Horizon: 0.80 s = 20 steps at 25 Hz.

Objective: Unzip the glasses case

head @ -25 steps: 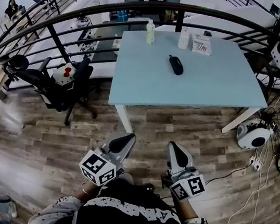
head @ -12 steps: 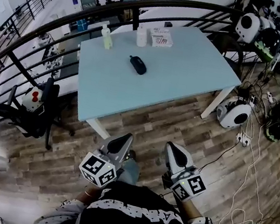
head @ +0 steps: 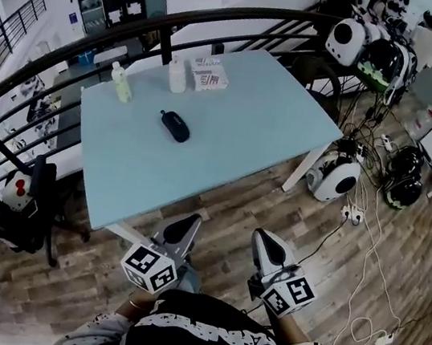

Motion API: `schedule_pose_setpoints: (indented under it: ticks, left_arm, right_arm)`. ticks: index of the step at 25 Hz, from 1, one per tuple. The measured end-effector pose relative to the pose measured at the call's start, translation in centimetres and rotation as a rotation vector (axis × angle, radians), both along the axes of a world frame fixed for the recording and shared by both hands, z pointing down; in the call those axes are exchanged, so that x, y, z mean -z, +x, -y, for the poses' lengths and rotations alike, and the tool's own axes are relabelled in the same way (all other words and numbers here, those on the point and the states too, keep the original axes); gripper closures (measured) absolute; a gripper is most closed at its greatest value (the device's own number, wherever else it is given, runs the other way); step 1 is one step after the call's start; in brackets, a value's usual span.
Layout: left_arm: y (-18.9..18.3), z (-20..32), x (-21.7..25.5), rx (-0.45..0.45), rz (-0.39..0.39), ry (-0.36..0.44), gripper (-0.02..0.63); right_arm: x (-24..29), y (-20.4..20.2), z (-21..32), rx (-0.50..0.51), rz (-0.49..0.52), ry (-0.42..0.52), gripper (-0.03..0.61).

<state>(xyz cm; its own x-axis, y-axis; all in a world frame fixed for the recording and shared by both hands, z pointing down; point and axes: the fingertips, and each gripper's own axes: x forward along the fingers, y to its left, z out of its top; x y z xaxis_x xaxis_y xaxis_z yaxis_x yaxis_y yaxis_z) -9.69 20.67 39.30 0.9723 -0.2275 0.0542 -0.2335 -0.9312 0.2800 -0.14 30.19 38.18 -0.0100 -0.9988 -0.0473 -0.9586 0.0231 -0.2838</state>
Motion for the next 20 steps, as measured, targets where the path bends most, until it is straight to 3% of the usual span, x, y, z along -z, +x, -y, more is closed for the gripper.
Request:
schedule_pose_setpoints:
  ticks: [11,20]
  left_arm:
    - [-1.0,13.0,-1.3,0.121,0.012,-0.024,0.614]
    - [-1.2,22.1,0.1,0.182,-0.034,-0.027,0.614]
  right_arm:
    - [0.0,1.3,14.2,0.087,-0.011,-0.044,0.586]
    - [2.4,2.3,23.0,0.108,-0.078,-0.055,0.586]
